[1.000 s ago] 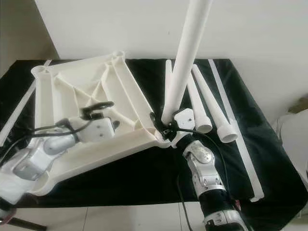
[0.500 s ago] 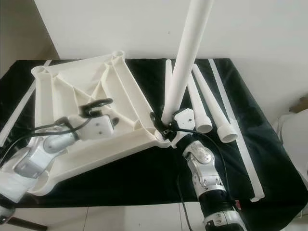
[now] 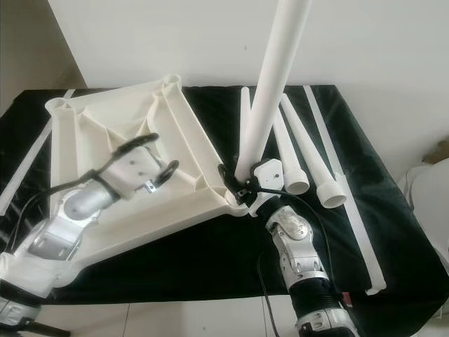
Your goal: Building children table
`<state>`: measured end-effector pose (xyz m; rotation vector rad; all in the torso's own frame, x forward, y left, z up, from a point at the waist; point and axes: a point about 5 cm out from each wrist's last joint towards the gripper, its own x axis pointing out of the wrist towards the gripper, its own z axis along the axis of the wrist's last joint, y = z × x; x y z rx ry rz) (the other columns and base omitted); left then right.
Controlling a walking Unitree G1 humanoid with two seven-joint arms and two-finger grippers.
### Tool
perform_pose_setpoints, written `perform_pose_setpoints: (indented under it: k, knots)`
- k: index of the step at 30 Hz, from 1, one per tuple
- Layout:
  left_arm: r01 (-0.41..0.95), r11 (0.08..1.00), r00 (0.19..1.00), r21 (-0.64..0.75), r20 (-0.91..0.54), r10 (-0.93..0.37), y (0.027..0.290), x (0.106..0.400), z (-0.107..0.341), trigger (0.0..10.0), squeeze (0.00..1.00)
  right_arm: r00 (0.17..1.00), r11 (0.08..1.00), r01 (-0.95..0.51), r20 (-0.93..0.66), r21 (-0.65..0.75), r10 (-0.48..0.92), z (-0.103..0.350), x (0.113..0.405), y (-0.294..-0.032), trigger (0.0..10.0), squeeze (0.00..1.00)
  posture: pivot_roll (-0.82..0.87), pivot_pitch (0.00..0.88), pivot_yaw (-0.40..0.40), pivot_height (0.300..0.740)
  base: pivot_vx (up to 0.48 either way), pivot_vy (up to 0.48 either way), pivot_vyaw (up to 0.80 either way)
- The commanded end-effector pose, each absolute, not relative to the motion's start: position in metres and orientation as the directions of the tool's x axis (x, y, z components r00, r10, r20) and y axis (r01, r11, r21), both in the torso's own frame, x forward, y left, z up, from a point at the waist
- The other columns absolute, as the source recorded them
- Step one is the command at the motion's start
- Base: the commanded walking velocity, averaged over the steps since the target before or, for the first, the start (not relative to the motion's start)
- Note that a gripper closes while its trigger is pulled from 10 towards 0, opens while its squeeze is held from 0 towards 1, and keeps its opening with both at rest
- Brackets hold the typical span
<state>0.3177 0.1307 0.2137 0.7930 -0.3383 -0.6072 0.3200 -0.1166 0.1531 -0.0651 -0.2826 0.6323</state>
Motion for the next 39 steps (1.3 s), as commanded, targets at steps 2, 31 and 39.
perform_pose_setpoints:
  k: [2, 31, 39]
  knots:
    - [0.333, 0.569, 0.81, 0.752, 0.081, -0.581, 0.1368, 0.3194, 0.2121, 10.0, 1.0, 0.795, 0.797, -0.599, 0.061, -0.082, 0.604, 0.1112, 0.3113, -0.1166, 10.0, 0.0, -0.04, 0.127, 0.042, 0.74, 0.0, 0.0, 0.0]
    - [0.333, 0.58, 0.801, 0.744, 0.102, -0.59, 0.1349, 0.3138, 0.2127, 0.0, 0.0, 0.79, 0.791, -0.607, 0.054, -0.081, 0.611, 0.1092, 0.3082, -0.1169, 10.0, 0.0, -0.05, 0.123, 0.036, 0.74, 0.0, 0.0, 0.0]
    - [0.336, 0.581, 0.802, 0.741, 0.098, -0.59, 0.1359, 0.3135, 0.2128, 0.0, 0.0, 0.79, 0.791, -0.607, 0.053, -0.079, 0.611, 0.1089, 0.3076, -0.1167, 10.0, 0.0, -0.04, 0.131, 0.037, 0.74, 0.0, 0.0, 0.0]
